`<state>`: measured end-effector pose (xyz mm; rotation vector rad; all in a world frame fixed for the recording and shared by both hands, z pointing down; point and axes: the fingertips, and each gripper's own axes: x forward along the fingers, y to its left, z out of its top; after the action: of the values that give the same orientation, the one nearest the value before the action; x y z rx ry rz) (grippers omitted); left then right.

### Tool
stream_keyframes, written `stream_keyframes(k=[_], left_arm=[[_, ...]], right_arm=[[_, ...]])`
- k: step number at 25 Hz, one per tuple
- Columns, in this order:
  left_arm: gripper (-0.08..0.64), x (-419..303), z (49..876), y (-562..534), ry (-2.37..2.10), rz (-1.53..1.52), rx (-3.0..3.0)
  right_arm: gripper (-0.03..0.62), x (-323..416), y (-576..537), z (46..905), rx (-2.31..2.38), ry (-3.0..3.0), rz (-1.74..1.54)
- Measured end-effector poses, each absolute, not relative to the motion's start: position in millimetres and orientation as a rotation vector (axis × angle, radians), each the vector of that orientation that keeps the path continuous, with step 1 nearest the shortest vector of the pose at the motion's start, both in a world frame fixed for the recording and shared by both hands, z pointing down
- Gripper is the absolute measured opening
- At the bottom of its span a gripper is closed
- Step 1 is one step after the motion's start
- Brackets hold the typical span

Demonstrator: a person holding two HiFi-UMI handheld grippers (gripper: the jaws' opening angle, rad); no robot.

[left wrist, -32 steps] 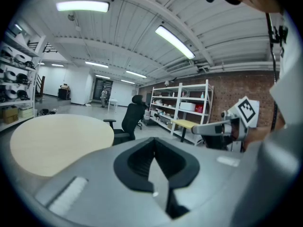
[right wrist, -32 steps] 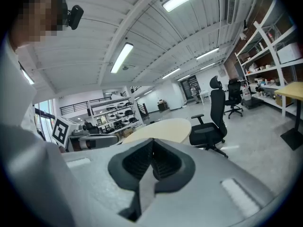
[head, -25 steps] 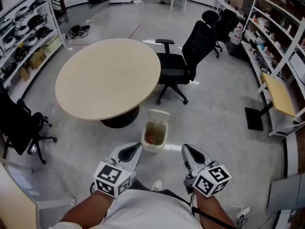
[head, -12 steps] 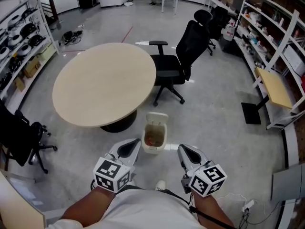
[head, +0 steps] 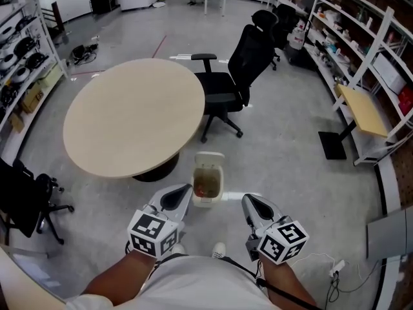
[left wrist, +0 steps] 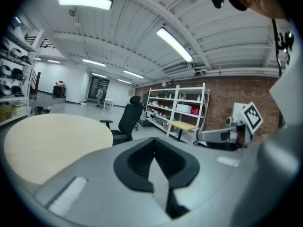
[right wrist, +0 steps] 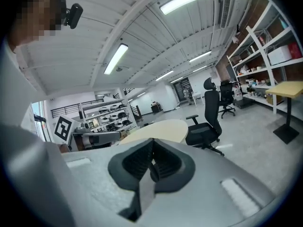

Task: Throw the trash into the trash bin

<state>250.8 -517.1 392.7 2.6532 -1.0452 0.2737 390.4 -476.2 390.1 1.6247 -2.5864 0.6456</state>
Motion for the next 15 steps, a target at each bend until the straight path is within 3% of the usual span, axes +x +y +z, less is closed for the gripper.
stream_keyframes(k=[15], left_arm=[[0.009,235,400,-522,-1.020,0.269,2.654]], right_arm=[[0.002,377,-480,397,1.632,-2.532,0.604]])
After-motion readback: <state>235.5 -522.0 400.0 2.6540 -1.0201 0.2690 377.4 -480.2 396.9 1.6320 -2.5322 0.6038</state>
